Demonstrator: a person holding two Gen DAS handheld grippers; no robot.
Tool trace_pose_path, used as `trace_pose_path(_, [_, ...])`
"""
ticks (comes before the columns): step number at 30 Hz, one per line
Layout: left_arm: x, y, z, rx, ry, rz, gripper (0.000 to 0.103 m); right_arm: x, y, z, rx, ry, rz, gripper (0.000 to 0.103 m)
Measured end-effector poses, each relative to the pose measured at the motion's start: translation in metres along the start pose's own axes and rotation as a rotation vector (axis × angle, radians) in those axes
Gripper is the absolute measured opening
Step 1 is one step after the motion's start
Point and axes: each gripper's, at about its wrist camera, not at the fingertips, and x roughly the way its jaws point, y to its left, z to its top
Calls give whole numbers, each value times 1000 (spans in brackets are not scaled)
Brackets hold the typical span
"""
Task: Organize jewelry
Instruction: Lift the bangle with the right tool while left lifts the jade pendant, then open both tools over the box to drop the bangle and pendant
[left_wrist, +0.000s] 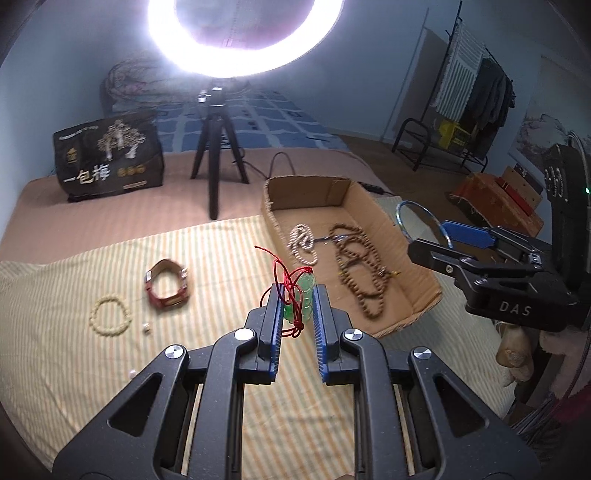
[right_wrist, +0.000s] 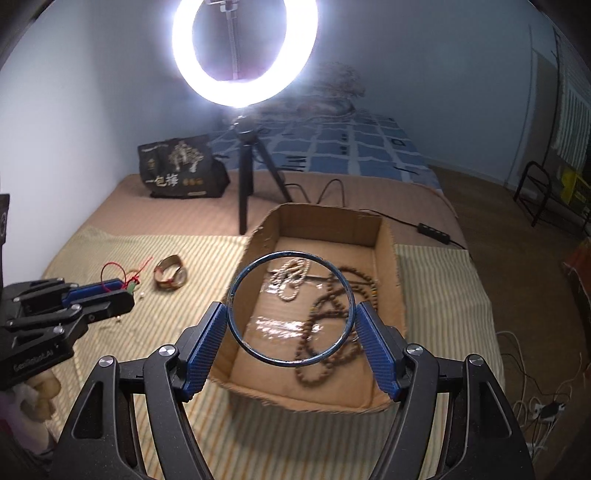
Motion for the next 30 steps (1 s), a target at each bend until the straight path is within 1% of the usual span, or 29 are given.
trace_pose_path(11, [39,-28,11,7,32,-34,14,20,-31,13,49,22,7,71])
trace_pose_path(23, [73,-31,15,-9,73,-41,14,50,-46,24,83,60,25,71])
trace_pose_path(30, [82,-33,17,-3,82,-41,14,63,-51,25,99,83,33,72])
